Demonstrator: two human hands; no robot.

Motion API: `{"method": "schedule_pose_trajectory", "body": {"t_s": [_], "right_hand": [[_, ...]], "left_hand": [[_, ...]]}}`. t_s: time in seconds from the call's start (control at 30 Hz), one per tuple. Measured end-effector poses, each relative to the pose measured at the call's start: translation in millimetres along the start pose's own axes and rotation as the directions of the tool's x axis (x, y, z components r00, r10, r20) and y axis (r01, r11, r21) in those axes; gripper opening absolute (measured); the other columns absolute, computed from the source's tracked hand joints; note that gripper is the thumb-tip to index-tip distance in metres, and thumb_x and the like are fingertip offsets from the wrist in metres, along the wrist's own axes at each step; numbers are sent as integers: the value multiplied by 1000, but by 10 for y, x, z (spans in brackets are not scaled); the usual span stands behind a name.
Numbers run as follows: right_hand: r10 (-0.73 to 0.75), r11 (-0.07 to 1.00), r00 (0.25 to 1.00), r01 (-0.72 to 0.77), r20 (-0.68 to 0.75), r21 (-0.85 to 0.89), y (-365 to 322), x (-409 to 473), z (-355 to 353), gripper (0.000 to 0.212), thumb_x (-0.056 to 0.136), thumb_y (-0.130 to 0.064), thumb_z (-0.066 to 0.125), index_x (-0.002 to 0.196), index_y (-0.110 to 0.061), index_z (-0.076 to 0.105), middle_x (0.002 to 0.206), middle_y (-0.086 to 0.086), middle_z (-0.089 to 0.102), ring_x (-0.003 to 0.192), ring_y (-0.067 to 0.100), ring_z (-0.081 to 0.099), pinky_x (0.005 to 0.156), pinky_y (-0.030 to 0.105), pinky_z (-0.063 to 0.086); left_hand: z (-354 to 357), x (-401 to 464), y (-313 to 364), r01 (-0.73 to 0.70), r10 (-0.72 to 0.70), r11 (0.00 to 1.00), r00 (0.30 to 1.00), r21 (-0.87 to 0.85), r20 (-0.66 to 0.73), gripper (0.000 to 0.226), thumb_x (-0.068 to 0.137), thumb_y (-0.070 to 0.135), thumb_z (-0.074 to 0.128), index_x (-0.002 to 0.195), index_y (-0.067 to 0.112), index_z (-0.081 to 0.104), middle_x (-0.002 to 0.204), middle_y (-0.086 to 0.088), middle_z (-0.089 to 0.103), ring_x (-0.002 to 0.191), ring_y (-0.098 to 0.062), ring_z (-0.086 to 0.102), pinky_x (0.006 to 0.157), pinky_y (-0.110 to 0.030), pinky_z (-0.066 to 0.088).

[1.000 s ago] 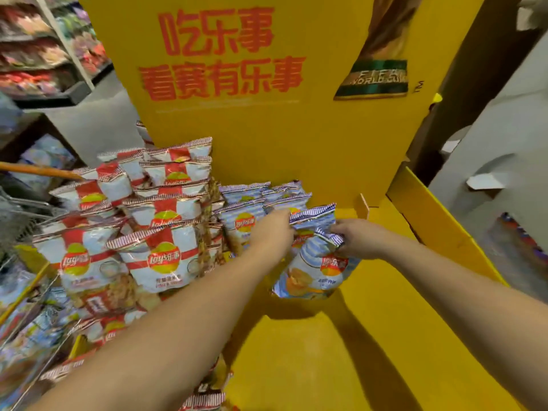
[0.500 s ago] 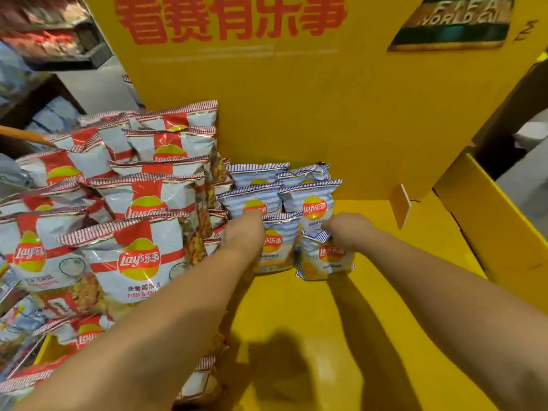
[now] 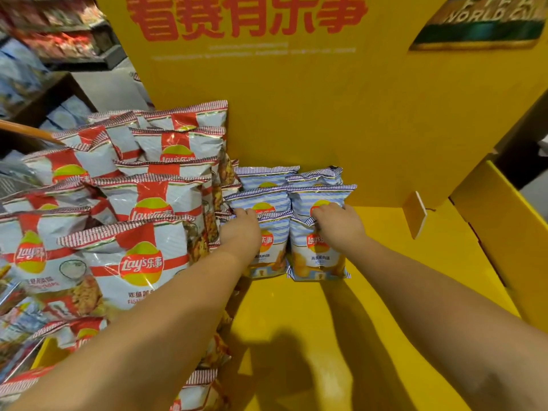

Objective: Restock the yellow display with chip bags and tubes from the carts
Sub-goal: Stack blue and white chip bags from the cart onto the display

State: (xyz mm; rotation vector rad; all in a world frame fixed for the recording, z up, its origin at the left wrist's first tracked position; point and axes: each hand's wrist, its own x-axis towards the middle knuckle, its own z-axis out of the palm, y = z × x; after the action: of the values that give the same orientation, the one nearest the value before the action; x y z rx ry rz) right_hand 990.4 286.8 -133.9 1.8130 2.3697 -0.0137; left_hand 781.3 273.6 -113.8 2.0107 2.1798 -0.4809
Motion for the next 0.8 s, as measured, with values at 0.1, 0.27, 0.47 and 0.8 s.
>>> {"method": "schedule_pose_trajectory", "body": {"t_s": [0.1,0.27,0.47,0.8], "right_hand": [[57,997,995,-52,-76,63,-4,-108,44,40,96,-22,53,133,-21,40,136,3,46,130,27,39,106,45,31],[190,967,979,-173,-76,187,-15,-403,-123,76,86,-48,66,147,-23,27,151,3,32,139,25,28,108,41,28],[374,727,907,-156,-195,669,-368,-981,-779,46,91,-29,61,134,-15,51,129,6,55,123,25,49,100,38,38],[135,279,980,105,-147,955,-2579,-1799,-1985,6,91,-29,59,89,-35,56,85,-8,66,89,18,66,80,37,49]], "left_hand": [[-39,-47,6,-19,18,1000,999,-5,-39,66,100,8,42,155,9,4,160,-20,0,97,-34,64,65,-37,42],[-255,-256,36,-58,55,998,997,-35,-59,64,100,10,41,154,9,8,161,-18,5,98,-35,63,63,-37,43],[-767,-968,-189,-162,122,886,985,-435,-119,46,97,29,51,140,17,37,141,-8,44,105,-31,59,83,-44,52],[-877,-2627,-2172,-220,-216,418,918,-882,-332,13,92,30,61,104,24,60,93,8,61,83,-19,61,75,-31,47]]}}
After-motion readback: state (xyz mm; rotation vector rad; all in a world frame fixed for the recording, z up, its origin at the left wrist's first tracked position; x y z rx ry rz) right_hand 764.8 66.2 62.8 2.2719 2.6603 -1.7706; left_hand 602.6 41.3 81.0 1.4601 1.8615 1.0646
